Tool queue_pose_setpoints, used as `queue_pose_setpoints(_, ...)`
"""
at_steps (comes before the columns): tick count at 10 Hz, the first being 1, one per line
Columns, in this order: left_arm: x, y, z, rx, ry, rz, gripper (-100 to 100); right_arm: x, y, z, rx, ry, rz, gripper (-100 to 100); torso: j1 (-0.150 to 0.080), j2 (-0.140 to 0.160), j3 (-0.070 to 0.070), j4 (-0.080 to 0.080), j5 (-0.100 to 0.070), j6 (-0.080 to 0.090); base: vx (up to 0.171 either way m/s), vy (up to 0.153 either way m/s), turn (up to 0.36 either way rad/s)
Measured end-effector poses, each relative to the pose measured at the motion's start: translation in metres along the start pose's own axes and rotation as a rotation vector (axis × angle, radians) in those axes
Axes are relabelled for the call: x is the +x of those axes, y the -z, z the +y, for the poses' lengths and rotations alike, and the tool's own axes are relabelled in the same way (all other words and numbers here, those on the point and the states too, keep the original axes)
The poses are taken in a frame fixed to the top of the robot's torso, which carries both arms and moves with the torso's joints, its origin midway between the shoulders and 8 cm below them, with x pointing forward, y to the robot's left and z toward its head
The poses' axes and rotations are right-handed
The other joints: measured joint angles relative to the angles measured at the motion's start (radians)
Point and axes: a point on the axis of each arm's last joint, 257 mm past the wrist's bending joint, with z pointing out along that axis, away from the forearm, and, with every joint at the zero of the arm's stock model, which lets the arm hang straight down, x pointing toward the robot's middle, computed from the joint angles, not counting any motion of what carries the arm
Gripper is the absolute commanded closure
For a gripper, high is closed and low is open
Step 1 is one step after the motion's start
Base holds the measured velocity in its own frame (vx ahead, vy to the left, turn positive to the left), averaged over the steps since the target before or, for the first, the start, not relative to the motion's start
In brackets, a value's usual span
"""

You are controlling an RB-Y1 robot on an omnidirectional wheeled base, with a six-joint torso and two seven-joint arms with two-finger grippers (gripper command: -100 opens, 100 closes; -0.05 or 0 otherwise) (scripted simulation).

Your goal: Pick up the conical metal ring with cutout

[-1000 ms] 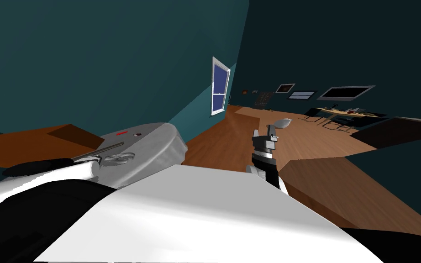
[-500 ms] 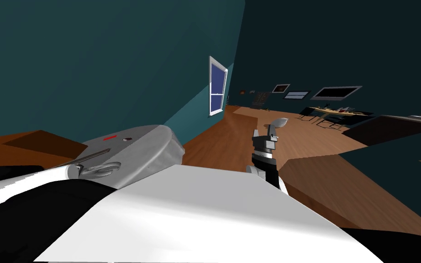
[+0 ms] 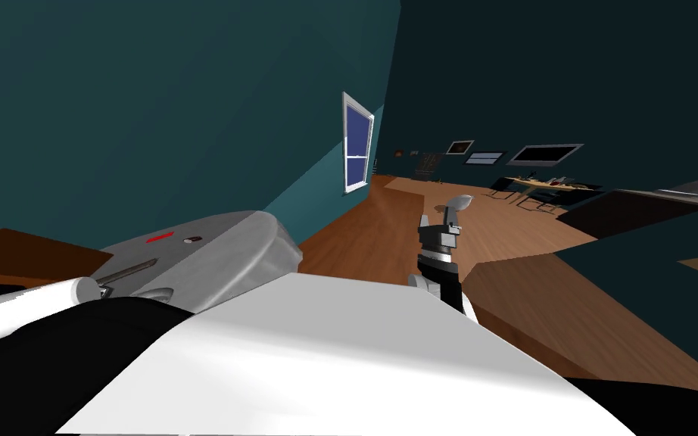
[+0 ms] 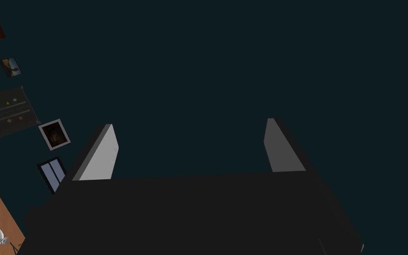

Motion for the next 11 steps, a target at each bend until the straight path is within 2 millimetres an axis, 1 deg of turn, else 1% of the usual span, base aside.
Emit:
queue_pose_setpoints(1, -0.007, 0.000, 0.009, -0.032, 0.005, 0.001, -100, 0.000, 0.000, 0.000, 0.000, 0.000, 0.000, 0, 0.000, -0.002, -0.001, 0.000, 0.000, 0.000, 0.105, -0.004, -0.010)
queue_pose_setpoints(3, -0.008, 0.003, 0.024, -0.081, 0.010, 0.009, -100, 0.000, 0.000, 0.000, 0.000, 0.000, 0.000, 0, 0.000, 0.002, 0.001, 0.000, 0.000, 0.000, 0.099, 0.005, -0.029)
queue_pose_setpoints(5, -0.013, 0.006, 0.039, -0.143, 0.015, 0.019, -100, 0.000, 0.000, 0.000, 0.000, 0.000, 0.000, 0, 0.001, 0.001, 0.000, 0.000, 0.000, 0.000, 0.123, 0.031, -0.009)
queue_pose_setpoints(8, -0.013, 0.009, 0.068, -0.236, 0.021, 0.041, -100, 0.000, 0.000, 0.000, 0.000, 0.000, 0.000, 0, 0.002, 0.003, 0.002, 0.001, 0.001, 0.000, 0.081, 0.038, 0.012)
queue_pose_setpoints(11, -0.009, 0.013, 0.089, -0.306, 0.022, 0.061, -100, 0.000, 0.000, 0.000, 0.000, 0.000, 0.000, 0, 0.002, 0.005, 0.003, 0.001, 0.001, 0.000, 0.050, 0.028, 0.017)
